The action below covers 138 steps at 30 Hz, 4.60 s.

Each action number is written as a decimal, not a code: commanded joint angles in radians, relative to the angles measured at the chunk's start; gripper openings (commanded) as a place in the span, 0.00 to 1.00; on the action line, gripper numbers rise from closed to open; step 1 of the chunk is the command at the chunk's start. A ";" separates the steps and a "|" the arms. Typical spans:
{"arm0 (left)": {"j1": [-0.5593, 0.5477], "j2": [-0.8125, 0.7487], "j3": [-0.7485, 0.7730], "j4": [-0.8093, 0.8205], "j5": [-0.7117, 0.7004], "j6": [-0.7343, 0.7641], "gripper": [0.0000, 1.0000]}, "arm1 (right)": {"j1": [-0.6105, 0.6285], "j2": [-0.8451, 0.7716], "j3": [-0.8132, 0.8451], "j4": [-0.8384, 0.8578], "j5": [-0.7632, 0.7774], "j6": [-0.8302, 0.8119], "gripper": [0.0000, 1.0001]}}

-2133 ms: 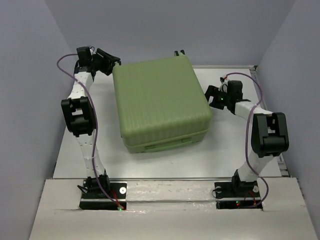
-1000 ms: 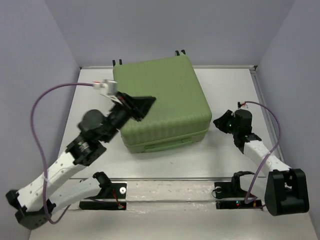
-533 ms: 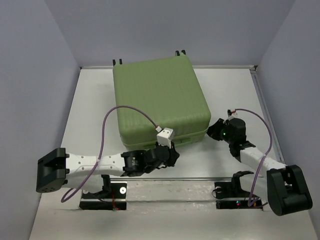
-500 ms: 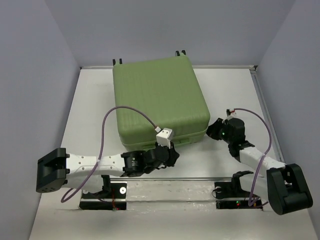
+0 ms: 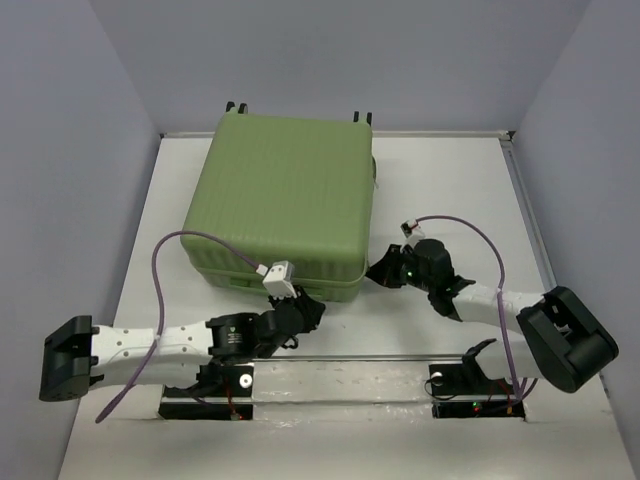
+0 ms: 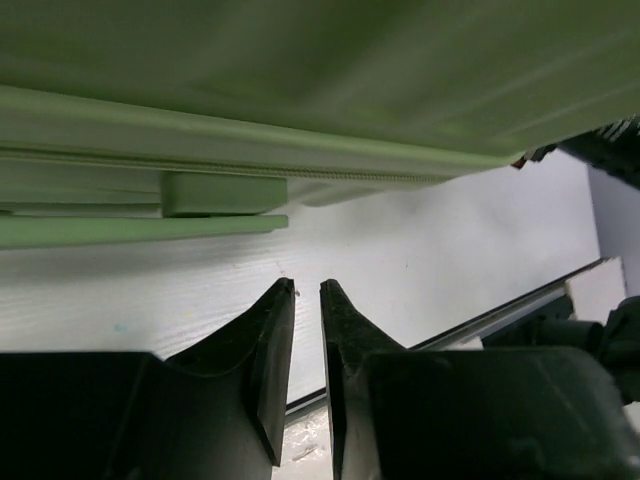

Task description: Pack the luggage

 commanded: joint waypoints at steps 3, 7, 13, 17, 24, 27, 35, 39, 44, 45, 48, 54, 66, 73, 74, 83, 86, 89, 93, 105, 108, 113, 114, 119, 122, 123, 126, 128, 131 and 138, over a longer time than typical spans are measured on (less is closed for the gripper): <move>0.028 -0.190 -0.063 -0.044 -0.081 -0.033 0.32 | 0.002 -0.146 -0.030 -0.129 -0.012 -0.191 0.22; 0.029 -0.242 -0.058 -0.027 -0.069 -0.014 0.33 | 0.002 -0.244 -0.055 -0.190 -0.085 -0.303 0.35; 0.044 -0.206 -0.023 -0.044 -0.053 0.022 0.35 | 0.002 -0.375 -0.107 -0.108 -0.136 -0.332 0.44; 0.119 -0.190 -0.034 0.014 0.038 0.071 0.39 | 0.002 -0.416 -0.162 0.035 -0.129 -0.364 0.52; 0.182 -0.150 -0.015 0.112 0.132 0.154 0.40 | -0.016 -0.268 -0.143 0.268 -0.187 -0.520 0.52; 0.184 -0.146 -0.014 0.112 0.143 0.166 0.40 | -0.025 -0.202 -0.121 0.310 -0.244 -0.527 0.55; 0.202 -0.137 -0.034 0.135 0.163 0.163 0.39 | -0.036 -0.135 -0.067 0.350 -0.264 -0.578 0.58; 0.204 -0.112 -0.028 0.148 0.169 0.165 0.39 | -0.036 -0.145 -0.060 0.347 -0.244 -0.613 0.57; 0.204 -0.090 -0.025 0.171 0.181 0.160 0.39 | -0.045 -0.090 -0.031 0.343 -0.287 -0.633 0.57; 0.204 -0.084 -0.023 0.171 0.186 0.160 0.39 | -0.045 -0.082 -0.024 0.345 -0.315 -0.632 0.57; 0.204 -0.080 -0.023 0.174 0.189 0.159 0.39 | -0.045 -0.088 -0.020 0.350 -0.342 -0.630 0.54; 0.202 -0.071 -0.034 0.194 0.201 0.157 0.37 | -0.054 -0.119 -0.004 0.334 -0.347 -0.647 0.38; 0.218 -0.005 -0.003 0.329 0.224 0.275 0.36 | -0.042 -0.050 -0.040 0.445 -0.415 -0.500 0.07; 0.294 0.075 0.052 0.396 0.249 0.340 0.36 | 0.108 -0.270 -0.075 0.011 -0.158 -0.452 0.07; 0.313 0.092 0.057 0.413 0.249 0.354 0.36 | 0.145 -0.334 -0.073 -0.103 -0.098 -0.411 0.07; 0.370 0.218 0.144 0.493 0.293 0.415 0.36 | 0.491 -0.441 -0.069 -0.393 0.024 -0.225 0.07; 0.373 0.287 0.222 0.510 0.332 0.436 0.36 | 0.597 -0.393 -0.021 -0.333 0.129 -0.178 0.07; 0.373 0.337 0.270 0.504 0.382 0.449 0.35 | 0.597 -0.285 0.040 -0.163 0.242 -0.155 0.07; 0.373 0.223 0.291 0.338 0.304 0.437 0.36 | 0.597 -0.122 0.172 -0.100 0.478 -0.124 0.07; 0.740 -0.153 0.615 -0.440 0.144 0.513 0.98 | 0.588 -0.088 0.190 -0.161 0.636 -0.107 0.07; 1.015 -0.120 0.629 -0.403 0.291 0.550 0.99 | 0.579 -0.086 0.200 -0.170 0.618 -0.125 0.07; 1.449 0.035 0.626 -0.322 0.708 0.594 0.99 | 0.579 -0.091 0.204 -0.184 0.586 -0.139 0.07; 1.480 0.060 0.626 -0.305 0.755 0.595 0.99 | 0.579 -0.094 0.204 -0.186 0.581 -0.145 0.07; 1.540 0.204 0.592 -0.150 1.017 0.585 0.99 | 0.579 -0.105 0.207 -0.209 0.559 -0.167 0.07; 1.540 0.261 0.556 -0.070 1.155 0.555 0.99 | 0.579 -0.103 0.215 -0.223 0.555 -0.170 0.07; 1.540 0.265 0.536 -0.055 1.186 0.538 0.99 | 0.579 -0.102 0.219 -0.224 0.552 -0.179 0.07; 1.487 0.229 0.402 0.052 1.220 0.472 0.99 | 0.593 -0.064 0.279 -0.256 0.520 -0.217 0.07; 1.407 0.166 0.292 0.123 1.204 0.431 0.99 | 0.616 0.002 0.366 -0.264 0.515 -0.242 0.07; 1.368 0.111 0.200 0.158 1.235 0.392 0.99 | 0.668 0.173 0.550 -0.275 0.506 -0.291 0.07; 1.368 0.058 0.199 0.102 1.316 0.410 0.99 | 0.752 0.527 0.958 -0.279 0.492 -0.328 0.07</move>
